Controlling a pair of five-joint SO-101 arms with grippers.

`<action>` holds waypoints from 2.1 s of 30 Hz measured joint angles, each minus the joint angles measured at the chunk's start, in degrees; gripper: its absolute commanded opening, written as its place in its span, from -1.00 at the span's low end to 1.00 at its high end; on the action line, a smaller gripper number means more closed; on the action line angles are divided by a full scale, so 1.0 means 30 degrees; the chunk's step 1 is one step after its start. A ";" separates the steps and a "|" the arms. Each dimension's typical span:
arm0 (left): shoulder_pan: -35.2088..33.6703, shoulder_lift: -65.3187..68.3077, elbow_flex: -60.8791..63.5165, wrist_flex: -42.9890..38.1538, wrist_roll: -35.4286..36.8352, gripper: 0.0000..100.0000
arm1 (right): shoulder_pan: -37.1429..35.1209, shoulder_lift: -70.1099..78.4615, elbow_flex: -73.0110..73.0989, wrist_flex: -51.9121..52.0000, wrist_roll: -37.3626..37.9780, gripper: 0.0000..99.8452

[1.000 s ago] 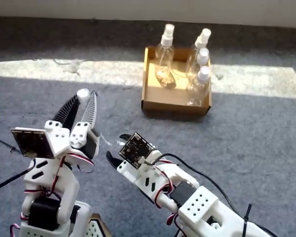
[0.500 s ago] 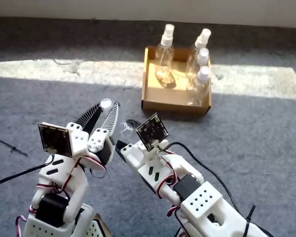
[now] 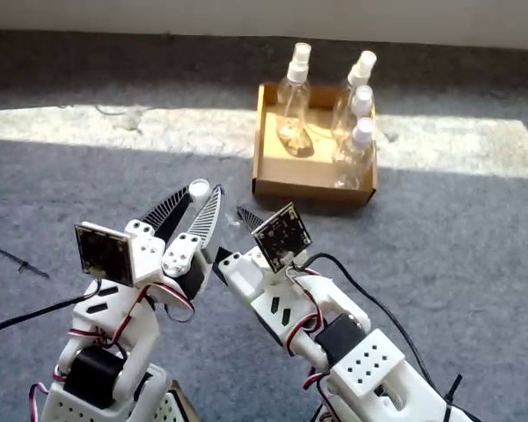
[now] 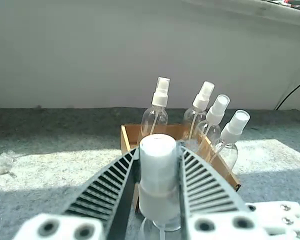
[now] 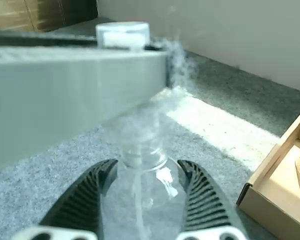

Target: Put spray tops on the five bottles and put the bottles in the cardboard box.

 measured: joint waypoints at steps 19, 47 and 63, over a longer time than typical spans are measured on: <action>0.2081 0.0088 -0.2139 0.3282 -0.2198 -0.58 | 0.0088 -0.2755 -0.0029 0.2491 0.0000 -0.99; -0.4689 -0.2286 -0.1758 0.0498 -0.2637 -0.59 | -0.0733 -0.3018 0.0938 0.2491 0.5040 -0.99; -0.1495 -0.2286 -0.0586 0.1084 -0.4542 -0.59 | -0.0762 -0.3018 0.0938 0.2491 0.5040 -0.99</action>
